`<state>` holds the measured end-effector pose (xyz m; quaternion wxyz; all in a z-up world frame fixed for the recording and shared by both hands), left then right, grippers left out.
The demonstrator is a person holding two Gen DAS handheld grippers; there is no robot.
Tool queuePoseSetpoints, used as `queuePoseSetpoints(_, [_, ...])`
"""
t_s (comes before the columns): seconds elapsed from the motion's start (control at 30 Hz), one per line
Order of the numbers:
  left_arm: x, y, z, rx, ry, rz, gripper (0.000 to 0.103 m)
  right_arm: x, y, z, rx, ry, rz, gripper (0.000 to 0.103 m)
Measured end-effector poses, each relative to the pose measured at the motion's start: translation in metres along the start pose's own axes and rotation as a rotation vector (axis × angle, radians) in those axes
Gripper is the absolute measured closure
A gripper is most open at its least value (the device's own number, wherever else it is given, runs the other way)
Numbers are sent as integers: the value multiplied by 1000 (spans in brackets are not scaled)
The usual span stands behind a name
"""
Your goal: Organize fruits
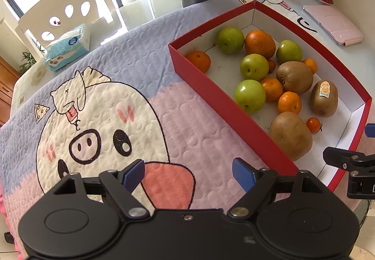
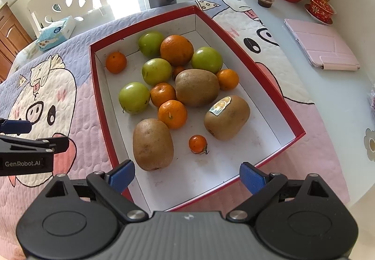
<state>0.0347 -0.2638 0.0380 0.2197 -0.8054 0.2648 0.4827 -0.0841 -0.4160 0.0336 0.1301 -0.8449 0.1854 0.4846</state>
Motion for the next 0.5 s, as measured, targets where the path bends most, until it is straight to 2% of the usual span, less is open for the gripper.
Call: queuePoseSetpoints(0.5, [-1,-2,3,3,12,-9,4,-1,2,4,8,1,2,6])
Point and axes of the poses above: each gripper's, at about its wrist camera, not at the fingertips, and x roughly the way its jaws point, y to its right, z to its underside, the point moved 1 cm from there along x, roughly the way its jaws point, and after that the axes turned 5 degrees about y, right-handed, at the moved point
